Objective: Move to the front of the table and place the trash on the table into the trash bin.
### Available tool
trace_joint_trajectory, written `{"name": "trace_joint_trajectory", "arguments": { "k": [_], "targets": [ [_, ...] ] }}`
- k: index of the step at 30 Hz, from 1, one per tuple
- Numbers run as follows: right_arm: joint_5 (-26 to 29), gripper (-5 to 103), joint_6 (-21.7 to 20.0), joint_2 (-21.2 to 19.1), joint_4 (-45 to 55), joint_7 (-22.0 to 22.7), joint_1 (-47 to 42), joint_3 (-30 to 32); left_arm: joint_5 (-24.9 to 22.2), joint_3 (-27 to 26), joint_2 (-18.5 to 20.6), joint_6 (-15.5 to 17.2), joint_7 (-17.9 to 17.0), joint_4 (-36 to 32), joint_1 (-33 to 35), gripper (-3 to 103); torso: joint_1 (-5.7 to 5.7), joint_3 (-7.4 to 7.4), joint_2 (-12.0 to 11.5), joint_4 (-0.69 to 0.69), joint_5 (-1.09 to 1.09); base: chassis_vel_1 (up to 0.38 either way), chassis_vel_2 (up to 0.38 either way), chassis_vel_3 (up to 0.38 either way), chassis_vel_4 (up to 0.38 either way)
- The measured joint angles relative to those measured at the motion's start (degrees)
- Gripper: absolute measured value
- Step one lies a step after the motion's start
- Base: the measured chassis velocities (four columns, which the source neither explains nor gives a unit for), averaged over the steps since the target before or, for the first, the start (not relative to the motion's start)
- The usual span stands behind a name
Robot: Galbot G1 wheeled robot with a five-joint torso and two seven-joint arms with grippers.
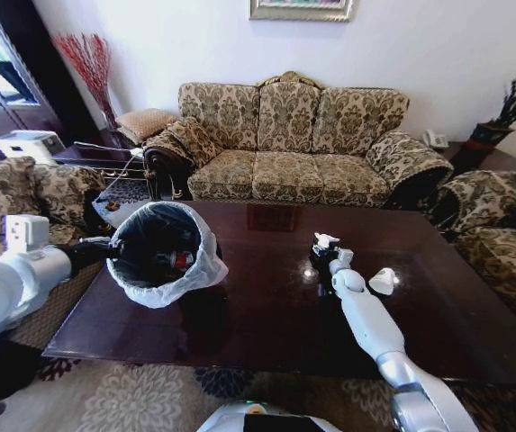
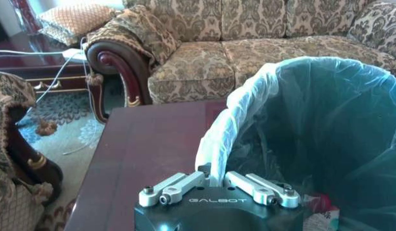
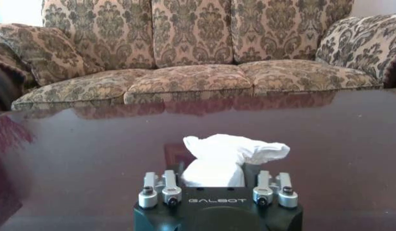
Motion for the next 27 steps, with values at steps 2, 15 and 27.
{"name": "trace_joint_trajectory", "arguments": {
  "k": [2, 15, 27],
  "targets": [
    [0.0, 55, -0.1, -0.1, 0.5, 0.0, -0.4, 0.0, 0.0, 0.0, -0.1, 0.0, 0.0, -0.3, 0.0, 0, 0.00, 0.00, 0.0, 0.00, 0.00, 0.000, 0.000, 0.000, 0.000],
    [3.5, 3, -2.0, -1.9, 6.4, 0.0, -4.0, 0.9, -0.1, -0.7, -0.7, 0.0, 0.1, -1.9, 0.9, 0, 0.00, 0.00, 0.0, 0.01, 0.01, 0.000, 0.000, 0.000, 0.000],
    [15.4, 0, -1.6, -7.4, 44.4, -3.4, -19.3, 4.7, -2.1, -1.5, 2.8, 0.0, -0.2, -1.2, 3.5, 0, -0.01, -0.01, 0.0, -0.01, -0.01, 0.000, 0.000, 0.000, 0.000]
  ]
}}
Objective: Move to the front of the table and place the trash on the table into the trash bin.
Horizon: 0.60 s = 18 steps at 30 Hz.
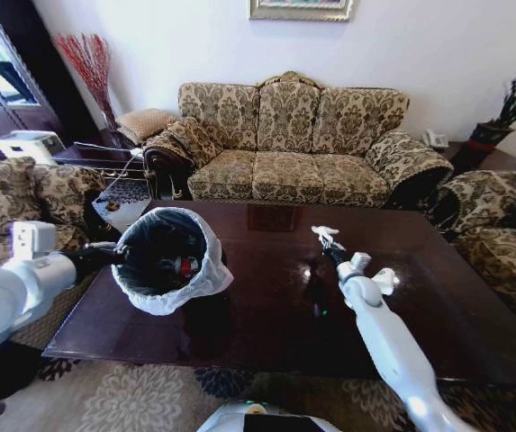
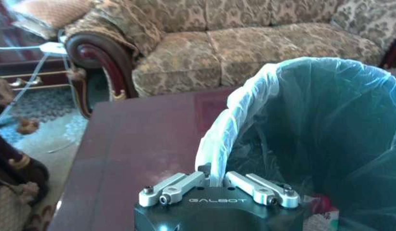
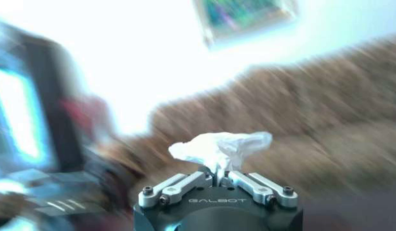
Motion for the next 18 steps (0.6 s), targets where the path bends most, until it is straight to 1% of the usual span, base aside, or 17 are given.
{"name": "trace_joint_trajectory", "arguments": {
  "k": [1, 2, 4, 5, 6, 7, 8, 9, 12, 13, 14, 15, 16, 17, 18],
  "targets": [
    [0.0, 0, 0.0, 0.0, 0.0, 0.0, 0.0, 0.0, 0.0, 0.0, 0.0, 0.0, 0.0, 0.0, 0.0, 0, 0.00, 0.00, 0.0, 0.00, 0.00, 0.000, 0.000, 0.000, 0.000],
    [2.1, 0, 0.5, -0.9, 7.4, -1.1, -1.6, 0.1, -1.1, 0.3, 1.5, 0.0, -0.1, 0.4, 0.0, 0, 0.00, 0.00, 0.0, 0.02, 0.00, 0.000, 0.000, 0.000, 0.000],
    [5.5, 0, 0.5, -1.9, 15.8, -2.2, -3.0, 0.1, -2.5, 1.0, 3.7, 0.0, -0.2, 1.1, 0.0, 0, 0.00, 0.00, 0.0, 0.01, -0.01, 0.000, 0.000, 0.000, 0.000],
    [9.3, 0, -0.3, -2.6, 22.7, -2.9, -3.6, -0.5, -3.3, 2.1, 5.8, 0.0, -0.2, 1.9, -0.1, 0, 0.00, 0.00, 0.0, 0.02, -0.01, 0.000, 0.000, 0.000, 0.000],
    [9.3, 0, -0.3, -2.6, 22.7, -2.9, -3.6, -0.5, -3.3, 2.1, 5.8, 0.0, -0.2, 1.9, -0.1, 0, 0.00, 0.00, 0.0, 0.02, -0.01, 0.000, 0.000, 0.000, 0.000],
    [11.2, 0, -1.0, -3.0, 26.3, -3.2, -3.9, -1.0, -3.9, 2.9, 7.2, 0.0, -0.2, 2.6, -0.3, 0, 0.00, -0.01, 0.0, 0.01, -0.01, 0.000, 0.000, 0.000, 0.000],
    [13.7, 0, -2.0, -3.6, 31.4, -3.6, -4.1, -2.2, -4.8, 4.4, 9.8, 0.0, -0.4, 3.8, -1.1, 0, 0.00, 0.00, 0.0, 0.02, -0.03, 0.000, 0.000, 0.000, 0.000],
    [13.7, 0, -2.0, -3.6, 31.4, -3.6, -4.1, -2.2, -4.8, 4.4, 9.8, 0.0, -0.4, 3.8, -1.1, 0, 0.00, 0.00, 0.0, 0.02, -0.03, 0.000, 0.000, 0.000, 0.000],
    [15.4, 0, -4.6, -5.4, 37.4, -5.3, -5.0, -5.5, -5.2, 6.7, 15.6, 0.0, -0.9, 6.0, -3.0, 0, 0.00, 0.00, 0.0, 0.00, 0.01, 0.000, 0.000, 0.000, 0.000],
    [15.4, 0, -4.6, -5.4, 37.4, -5.3, -5.0, -5.5, -5.2, 6.7, 15.6, 0.0, -0.9, 6.0, -3.0, 0, 0.00, 0.00, 0.0, 0.00, 0.01, 0.000, 0.000, 0.000, 0.000],
    [15.1, 0, -4.8, -5.7, 38.0, -5.8, -5.2, -6.6, -5.2, 6.9, 16.6, 0.0, -0.9, 6.1, -3.3, 0, 0.01, 0.00, 0.0, 0.00, 0.01, 0.000, 0.000, 0.000, 0.000],
    [14.3, 0, -4.9, -6.0, 38.4, -6.3, -5.6, -8.1, -5.2, 7.1, 17.8, 0.0, -0.9, 6.1, -3.5, 0, 0.01, 0.01, 0.0, 0.00, 0.01, 0.000, 0.000, 0.000, 0.000],
    [12.0, 0, -4.9, -6.3, 38.5, -6.9, -6.3, -10.5, -5.0, 7.5, 19.1, 0.0, -0.9, 5.8, -4.1, 0, 0.02, 0.01, 0.0, 0.00, 0.02, 0.000, 0.000, 0.000, 0.000],
    [12.0, 0, -4.9, -6.3, 38.5, -6.9, -6.3, -10.5, -5.0, 7.5, 19.1, 0.0, -0.9, 5.8, -4.1, 0, 0.02, 0.01, 0.0, 0.00, 0.02, 0.000, 0.000, 0.000, 0.000],
    [10.7, 0, -4.9, -6.4, 38.4, -7.2, -6.7, -11.6, -4.9, 8.1, 19.6, 0.0, -0.9, 5.5, -5.0, 0, 0.01, 0.01, 0.0, 0.01, 0.03, 0.000, 0.000, 0.000, 0.000]
  ]
}}
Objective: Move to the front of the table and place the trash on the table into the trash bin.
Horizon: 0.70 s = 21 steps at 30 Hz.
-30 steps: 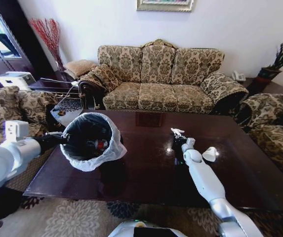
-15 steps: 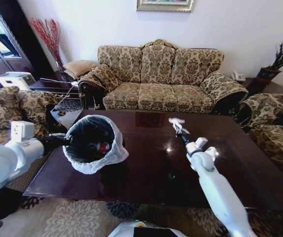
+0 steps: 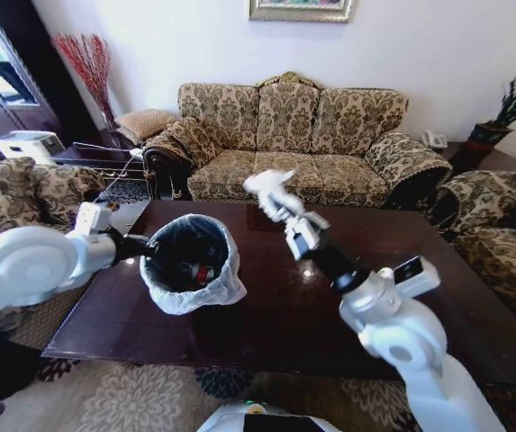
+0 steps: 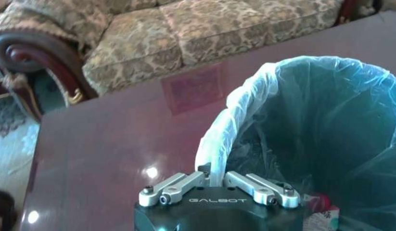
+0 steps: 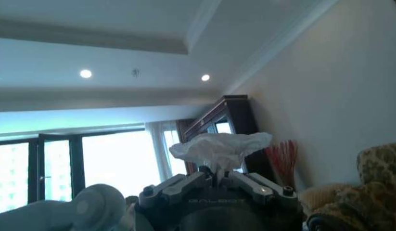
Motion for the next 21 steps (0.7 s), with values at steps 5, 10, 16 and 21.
{"name": "trace_joint_trajectory", "arguments": {
  "k": [5, 10, 16, 21],
  "targets": [
    [-7.3, 0, 0.5, 0.5, -1.7, -0.7, -0.6, -6.0, -0.1, 0.9, 1.4, 0.0, 0.0, -2.3, -2.2, 0, -0.01, 0.00, 0.0, 0.00, -0.02, 0.000, 0.000, 0.000, 0.000],
    [-13.0, 0, 0.7, 2.5, -4.8, 1.5, 1.8, -11.9, -1.9, 0.9, 2.2, 0.0, 0.0, -5.9, -3.9, 0, 0.00, 0.00, 0.0, 0.01, -0.02, 0.000, 0.000, 0.000, 0.000],
    [-14.0, 15, 0.0, 2.8, -5.0, 2.1, 2.7, -12.7, -2.3, 0.9, 1.8, 0.0, -0.2, -7.0, -4.1, 0, -0.01, 0.00, 0.0, 0.01, -0.02, 0.000, 0.000, 0.000, 0.000],
    [-14.0, 31, -0.5, 2.5, -4.9, 2.0, 2.7, -12.3, -2.3, 0.8, 1.1, 0.0, -0.4, -7.2, -4.0, 0, 0.00, 0.00, 0.0, 0.01, -0.02, 0.000, 0.000, 0.000, 0.000]
  ]
}}
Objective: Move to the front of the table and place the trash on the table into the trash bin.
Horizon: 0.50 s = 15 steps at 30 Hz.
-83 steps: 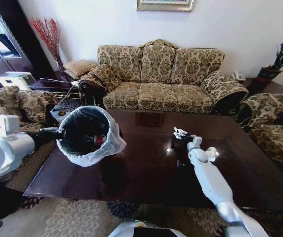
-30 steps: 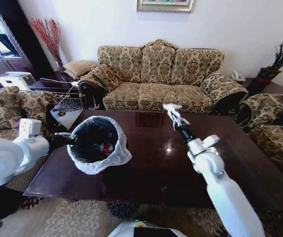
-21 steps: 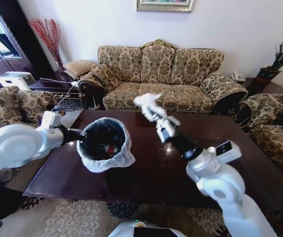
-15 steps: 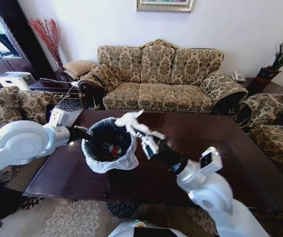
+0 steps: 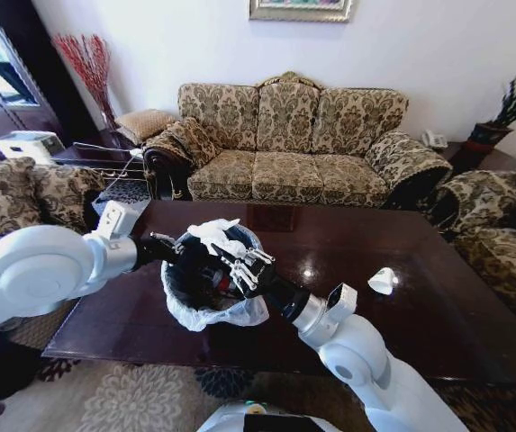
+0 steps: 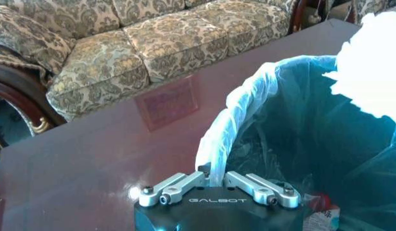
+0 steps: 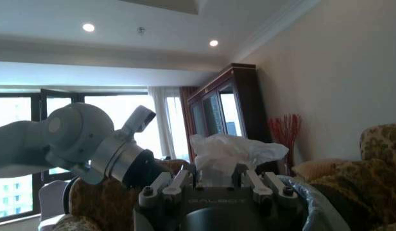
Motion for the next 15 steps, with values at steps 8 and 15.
{"name": "trace_joint_trajectory", "arguments": {
  "k": [8, 15],
  "targets": [
    [-0.1, 63, 0.2, 0.0, 0.1, -0.7, -0.1, -0.2, 0.0, -0.1, -0.6, 0.0, 0.0, -0.6, 0.2, 0, 0.00, 0.00, 0.0, -0.01, 0.01, 0.000, 0.000, 0.000, 0.000],
    [-1.1, 90, 0.5, -0.7, 0.2, -2.1, 0.2, -0.1, 0.1, -0.1, -1.1, 0.0, -0.2, -1.0, 0.5, 0, 0.00, 0.00, 0.0, -0.01, 0.01, 0.000, 0.000, 0.000, 0.000]
  ]
}}
